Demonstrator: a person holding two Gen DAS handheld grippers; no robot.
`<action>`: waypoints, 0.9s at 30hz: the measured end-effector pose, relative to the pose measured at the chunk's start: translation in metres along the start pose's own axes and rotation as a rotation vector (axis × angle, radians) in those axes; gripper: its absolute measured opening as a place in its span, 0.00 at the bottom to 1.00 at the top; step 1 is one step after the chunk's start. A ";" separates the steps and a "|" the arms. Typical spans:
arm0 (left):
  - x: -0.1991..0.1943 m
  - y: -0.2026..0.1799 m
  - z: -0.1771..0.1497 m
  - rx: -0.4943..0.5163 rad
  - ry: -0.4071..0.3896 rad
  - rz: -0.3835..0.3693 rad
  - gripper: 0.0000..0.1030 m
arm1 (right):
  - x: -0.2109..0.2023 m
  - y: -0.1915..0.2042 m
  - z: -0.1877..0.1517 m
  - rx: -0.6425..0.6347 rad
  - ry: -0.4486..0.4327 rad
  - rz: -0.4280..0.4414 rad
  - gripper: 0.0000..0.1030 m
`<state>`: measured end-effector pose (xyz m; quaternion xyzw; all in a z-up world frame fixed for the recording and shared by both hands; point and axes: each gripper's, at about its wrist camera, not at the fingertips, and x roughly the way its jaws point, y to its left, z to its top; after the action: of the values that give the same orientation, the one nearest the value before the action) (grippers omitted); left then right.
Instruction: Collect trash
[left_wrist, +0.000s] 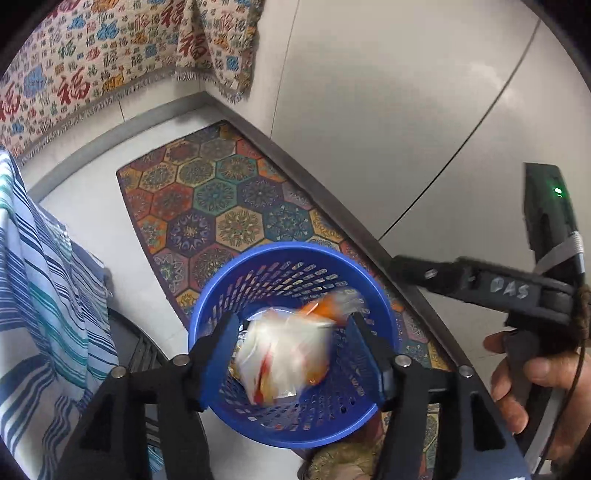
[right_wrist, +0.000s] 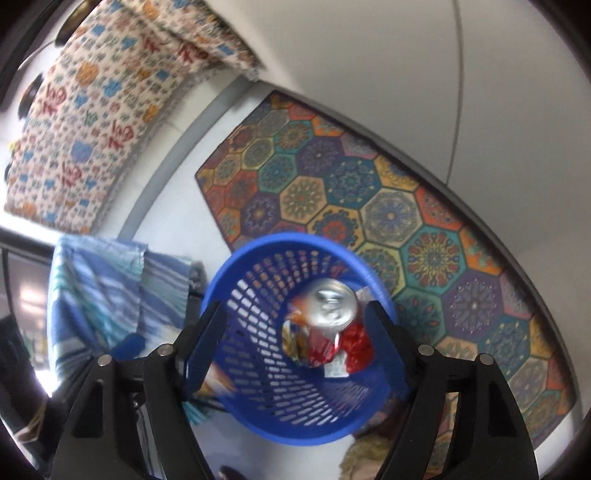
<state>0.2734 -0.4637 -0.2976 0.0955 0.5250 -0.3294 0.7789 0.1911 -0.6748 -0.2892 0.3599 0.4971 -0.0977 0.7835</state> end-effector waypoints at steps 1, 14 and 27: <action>-0.001 0.002 0.000 -0.011 -0.001 -0.003 0.60 | -0.005 0.000 -0.001 0.000 -0.015 -0.005 0.77; -0.155 -0.034 -0.033 0.078 -0.203 -0.026 1.00 | -0.134 0.060 -0.065 -0.230 -0.149 -0.216 1.00; -0.273 -0.070 -0.104 0.111 -0.286 0.113 1.00 | -0.246 0.117 -0.190 -0.284 -0.352 -0.401 1.00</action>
<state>0.0885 -0.3532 -0.0876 0.1200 0.3836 -0.3237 0.8565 -0.0034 -0.5146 -0.0724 0.1190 0.4235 -0.2409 0.8651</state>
